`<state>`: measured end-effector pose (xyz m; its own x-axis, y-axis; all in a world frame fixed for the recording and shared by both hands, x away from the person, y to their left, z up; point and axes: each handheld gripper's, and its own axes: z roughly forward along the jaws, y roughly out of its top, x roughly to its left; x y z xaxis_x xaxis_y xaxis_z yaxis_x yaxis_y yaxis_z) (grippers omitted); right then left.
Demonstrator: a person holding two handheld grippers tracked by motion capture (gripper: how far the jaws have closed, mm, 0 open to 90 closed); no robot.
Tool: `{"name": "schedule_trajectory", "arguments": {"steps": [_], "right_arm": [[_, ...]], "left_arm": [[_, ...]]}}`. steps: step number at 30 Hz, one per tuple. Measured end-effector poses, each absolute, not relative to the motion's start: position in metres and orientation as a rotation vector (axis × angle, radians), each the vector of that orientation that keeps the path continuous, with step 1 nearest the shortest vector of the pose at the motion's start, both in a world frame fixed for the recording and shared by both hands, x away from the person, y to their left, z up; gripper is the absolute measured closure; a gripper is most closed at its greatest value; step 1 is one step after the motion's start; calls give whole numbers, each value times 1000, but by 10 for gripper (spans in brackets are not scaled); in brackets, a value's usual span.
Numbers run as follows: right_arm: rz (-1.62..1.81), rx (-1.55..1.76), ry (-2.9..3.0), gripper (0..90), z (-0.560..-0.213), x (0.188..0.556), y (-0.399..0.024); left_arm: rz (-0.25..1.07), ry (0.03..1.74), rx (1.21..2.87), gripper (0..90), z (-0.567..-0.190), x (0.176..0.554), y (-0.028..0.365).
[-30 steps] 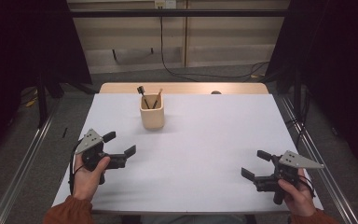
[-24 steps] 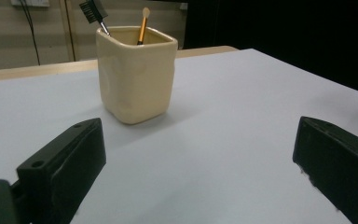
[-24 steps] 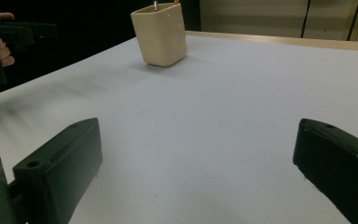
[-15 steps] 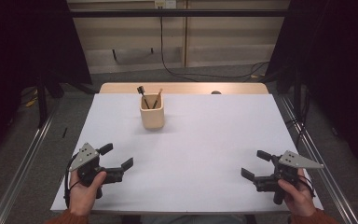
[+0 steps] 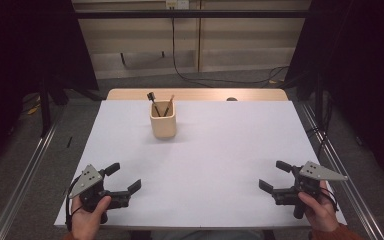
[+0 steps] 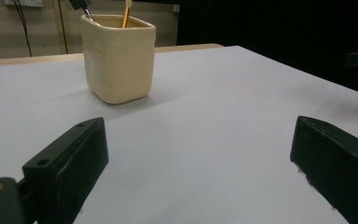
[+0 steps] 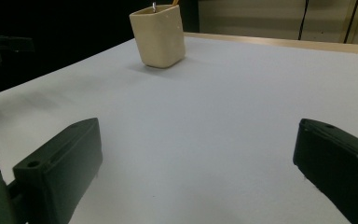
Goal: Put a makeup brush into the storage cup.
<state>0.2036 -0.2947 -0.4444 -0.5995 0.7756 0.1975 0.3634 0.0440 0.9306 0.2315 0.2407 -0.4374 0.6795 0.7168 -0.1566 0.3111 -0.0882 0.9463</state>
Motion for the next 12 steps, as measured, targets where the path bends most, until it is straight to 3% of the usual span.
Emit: {"name": "schedule_trajectory", "arguments": {"steps": [12], "right_arm": [[1567,1153,1970,5,-445,204,-294]], "left_arm": [[428,853,1692,37,-439,231,240]]}}
